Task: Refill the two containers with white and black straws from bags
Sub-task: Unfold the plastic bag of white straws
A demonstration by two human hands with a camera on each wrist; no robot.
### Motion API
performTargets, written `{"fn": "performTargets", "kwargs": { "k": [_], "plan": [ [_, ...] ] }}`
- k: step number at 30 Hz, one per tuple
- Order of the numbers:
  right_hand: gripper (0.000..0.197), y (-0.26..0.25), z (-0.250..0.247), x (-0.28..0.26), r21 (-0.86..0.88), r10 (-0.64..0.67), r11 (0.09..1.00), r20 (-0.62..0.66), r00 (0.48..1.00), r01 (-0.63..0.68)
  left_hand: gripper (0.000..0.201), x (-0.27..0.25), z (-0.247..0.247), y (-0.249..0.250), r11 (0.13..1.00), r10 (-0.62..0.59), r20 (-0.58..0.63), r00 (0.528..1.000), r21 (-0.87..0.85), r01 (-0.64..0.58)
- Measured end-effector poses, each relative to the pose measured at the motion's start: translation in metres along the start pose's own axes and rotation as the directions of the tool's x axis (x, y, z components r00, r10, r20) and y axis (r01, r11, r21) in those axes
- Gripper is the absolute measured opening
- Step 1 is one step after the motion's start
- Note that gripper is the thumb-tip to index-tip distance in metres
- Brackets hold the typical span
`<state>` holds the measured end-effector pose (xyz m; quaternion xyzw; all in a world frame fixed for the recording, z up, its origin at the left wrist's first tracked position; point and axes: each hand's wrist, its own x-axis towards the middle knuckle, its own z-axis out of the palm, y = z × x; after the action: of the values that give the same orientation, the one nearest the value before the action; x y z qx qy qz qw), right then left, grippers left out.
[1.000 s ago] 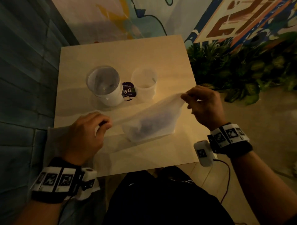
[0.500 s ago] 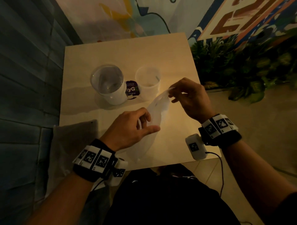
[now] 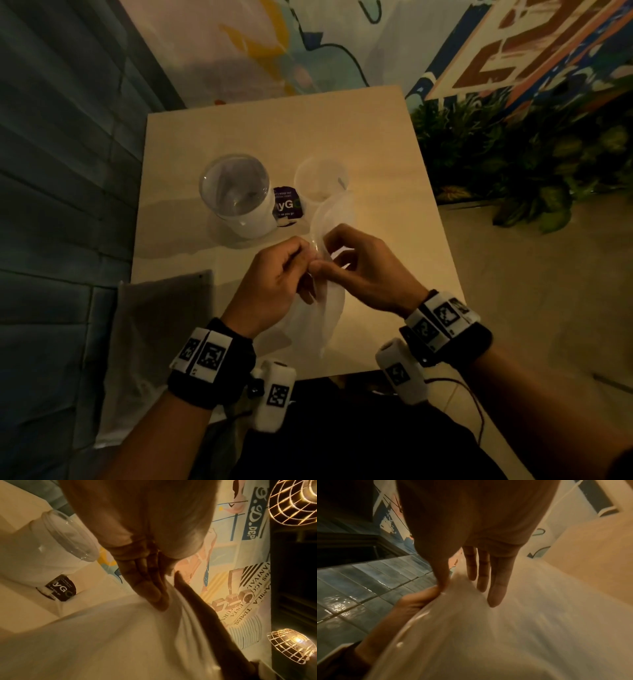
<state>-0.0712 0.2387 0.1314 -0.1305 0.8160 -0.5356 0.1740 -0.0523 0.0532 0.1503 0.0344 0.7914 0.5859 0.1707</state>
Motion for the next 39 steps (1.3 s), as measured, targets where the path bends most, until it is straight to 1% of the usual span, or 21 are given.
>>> {"fn": "performTargets", "kwargs": {
  "k": [3,7,9,12,14,17,18,20,22,23,25,27,29,30,31,32,33,34,37,38,39],
  "plan": [
    [0.027,0.000,0.003,0.002,0.016,0.014,1.000,0.002,1.000,-0.014,0.026,0.001,0.000,-0.001,0.998,-0.032,-0.002,0.999,-0.056,0.032],
    [0.025,-0.002,-0.001,-0.001,0.032,0.034,0.999,0.002,0.999,-0.034,0.024,0.002,0.000,-0.002,0.994,-0.039,-0.013,0.999,-0.103,0.037],
    [0.023,-0.004,-0.003,-0.003,0.041,0.034,0.999,-0.002,0.999,-0.034,0.021,0.003,0.001,-0.003,0.994,-0.035,-0.026,0.999,-0.102,0.032],
    [0.016,-0.005,-0.005,-0.004,0.018,0.026,1.000,-0.018,1.000,-0.025,0.018,0.004,0.002,-0.005,0.998,-0.010,-0.062,0.998,-0.055,0.007],
    [0.011,-0.005,-0.008,-0.005,-0.045,0.035,0.998,-0.056,0.998,-0.038,0.018,0.002,-0.005,-0.006,0.998,-0.011,-0.136,0.991,-0.057,0.003],
    [0.012,0.004,-0.024,-0.005,-0.101,0.065,0.991,-0.186,0.980,-0.085,0.027,-0.009,-0.038,-0.009,1.000,0.009,-0.312,0.950,0.004,-0.008],
    [0.013,0.008,-0.031,-0.005,-0.106,0.072,0.990,-0.221,0.973,-0.098,0.028,-0.016,-0.051,-0.008,0.999,0.032,-0.338,0.941,0.028,-0.024],
    [0.014,0.011,-0.041,-0.006,-0.120,0.076,0.987,-0.245,0.967,-0.108,0.027,-0.030,-0.067,0.002,0.996,0.083,-0.299,0.951,0.054,-0.070],
    [0.014,0.012,-0.042,-0.005,-0.143,0.066,0.984,-0.237,0.969,-0.102,0.026,-0.042,-0.066,0.020,0.987,0.137,-0.245,0.960,0.112,-0.112],
    [0.014,0.012,-0.039,-0.005,-0.154,0.062,0.983,-0.231,0.971,-0.100,0.026,-0.045,-0.061,0.028,0.982,0.169,-0.241,0.956,0.128,-0.141],
    [0.016,0.019,-0.032,-0.001,-0.164,0.070,0.980,-0.231,0.971,-0.110,0.025,-0.043,-0.045,0.039,0.976,0.213,-0.241,0.947,0.106,-0.193],
    [0.019,0.038,-0.026,0.005,-0.164,0.122,0.973,-0.242,0.963,-0.164,0.029,-0.029,-0.026,0.038,0.982,0.189,-0.186,0.964,0.057,-0.181],
    [0.021,0.065,-0.020,0.009,-0.182,0.217,0.948,-0.229,0.949,-0.260,0.027,-0.012,-0.007,0.018,0.993,0.116,-0.066,0.991,0.022,-0.115],
    [0.020,0.081,-0.017,0.009,-0.196,0.277,0.928,-0.200,0.940,-0.316,0.024,-0.004,0.001,0.005,0.996,0.084,-0.008,0.996,0.037,-0.084],
    [0.019,0.096,-0.015,0.008,-0.208,0.345,0.904,-0.159,0.925,-0.373,0.021,0.002,0.008,-0.010,0.996,0.059,0.028,0.998,0.072,-0.061],
    [0.018,0.110,-0.012,0.006,-0.216,0.410,0.878,-0.119,0.904,-0.427,0.020,0.006,0.012,-0.027,0.992,0.040,0.029,0.999,0.117,-0.043],
    [0.017,0.122,-0.011,0.003,-0.225,0.463,0.853,-0.089,0.882,-0.471,0.018,0.010,0.014,-0.044,0.987,0.026,-0.005,1.000,0.160,-0.025],
    [0.016,0.132,-0.011,-0.001,-0.233,0.500,0.833,-0.071,0.863,-0.501,0.018,0.011,0.014,-0.061,0.979,0.010,-0.067,0.998,0.202,0.004],
    [0.017,0.150,-0.013,-0.013,-0.219,0.564,0.803,-0.025,0.826,-0.555,0.018,0.014,0.006,-0.115,0.934,-0.015,-0.258,0.966,0.341,0.105],
    [0.016,0.154,-0.014,-0.016,-0.210,0.577,0.797,-0.013,0.817,-0.566,0.014,0.016,0.004,-0.129,0.907,-0.004,-0.289,0.957,0.403,0.126],
    [0.015,0.158,-0.014,-0.018,-0.205,0.588,0.790,-0.008,0.808,-0.577,0.018,0.019,0.002,-0.142,0.866,0.000,-0.285,0.959,0.480,0.142]
  ]
}}
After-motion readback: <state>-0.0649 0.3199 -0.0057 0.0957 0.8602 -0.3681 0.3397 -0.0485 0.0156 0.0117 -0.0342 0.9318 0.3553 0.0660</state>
